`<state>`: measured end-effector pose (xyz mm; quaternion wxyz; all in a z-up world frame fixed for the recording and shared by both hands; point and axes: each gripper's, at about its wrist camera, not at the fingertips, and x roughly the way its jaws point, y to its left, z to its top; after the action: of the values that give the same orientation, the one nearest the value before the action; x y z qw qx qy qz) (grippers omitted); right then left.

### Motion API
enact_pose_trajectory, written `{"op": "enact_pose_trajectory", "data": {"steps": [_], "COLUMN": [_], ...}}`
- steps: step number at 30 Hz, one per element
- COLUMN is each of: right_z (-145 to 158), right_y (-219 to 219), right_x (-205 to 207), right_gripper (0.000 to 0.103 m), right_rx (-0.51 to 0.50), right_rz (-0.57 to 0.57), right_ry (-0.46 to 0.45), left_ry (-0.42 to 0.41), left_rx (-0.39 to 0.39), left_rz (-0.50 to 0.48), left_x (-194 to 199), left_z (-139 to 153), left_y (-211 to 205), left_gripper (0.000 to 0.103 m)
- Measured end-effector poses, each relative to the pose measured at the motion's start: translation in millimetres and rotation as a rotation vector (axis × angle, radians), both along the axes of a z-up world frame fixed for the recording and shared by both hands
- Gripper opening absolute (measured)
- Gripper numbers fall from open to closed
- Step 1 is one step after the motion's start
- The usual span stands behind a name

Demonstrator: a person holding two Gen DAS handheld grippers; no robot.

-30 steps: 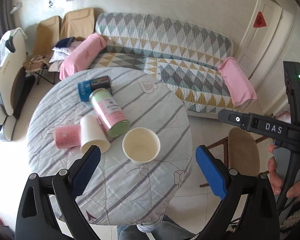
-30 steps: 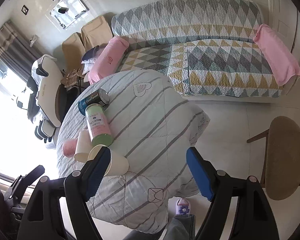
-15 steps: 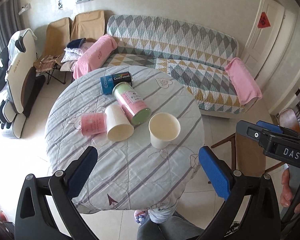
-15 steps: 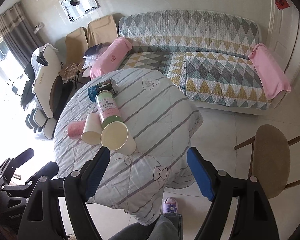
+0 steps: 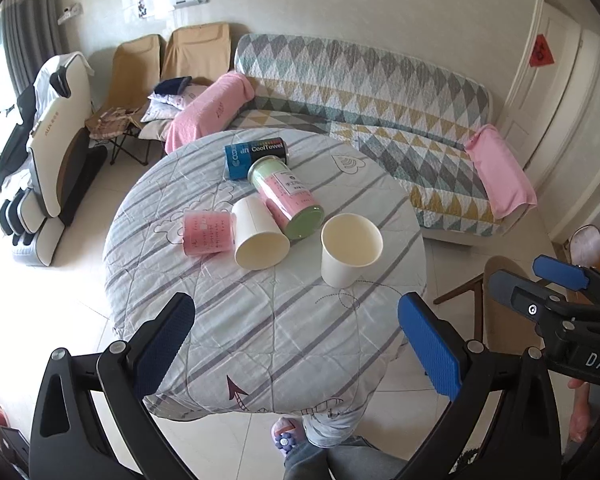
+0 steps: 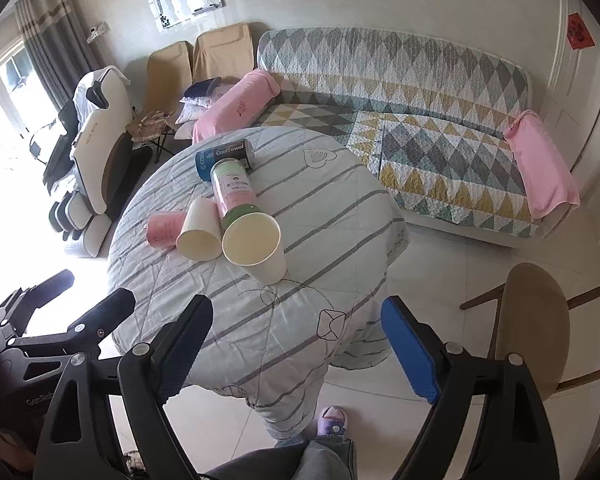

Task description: Flip cup upright

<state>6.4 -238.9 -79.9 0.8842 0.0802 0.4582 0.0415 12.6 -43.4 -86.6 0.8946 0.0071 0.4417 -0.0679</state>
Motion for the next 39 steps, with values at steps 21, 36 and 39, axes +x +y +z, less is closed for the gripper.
{"op": "enact_pose_trajectory", "data": {"steps": [21, 36, 39], "right_z": [37.3, 57.7, 56.9], "right_y": [-6.7, -12.0, -14.2], "right_x": [-11.6, -21.9, -22.0], "right_gripper": [0.088, 0.088, 0.088], "right_rx": [-0.002, -0.051, -0.052], "right_rz": [-0.04, -0.07, -0.073], "right_ry": [-0.164, -0.273, -0.271], "left_ry": [-0.189, -0.337, -0.345], "left_rx": [0.034, 0.027, 0.02], "left_rz": [0.026, 0.023, 0.019], "left_x": [-7.6, -23.5, -23.7], "left_z": [48.3, 80.9, 82.0], "left_y": [-8.9, -12.3, -13.0], "left_gripper": [0.103, 0.103, 0.103]}}
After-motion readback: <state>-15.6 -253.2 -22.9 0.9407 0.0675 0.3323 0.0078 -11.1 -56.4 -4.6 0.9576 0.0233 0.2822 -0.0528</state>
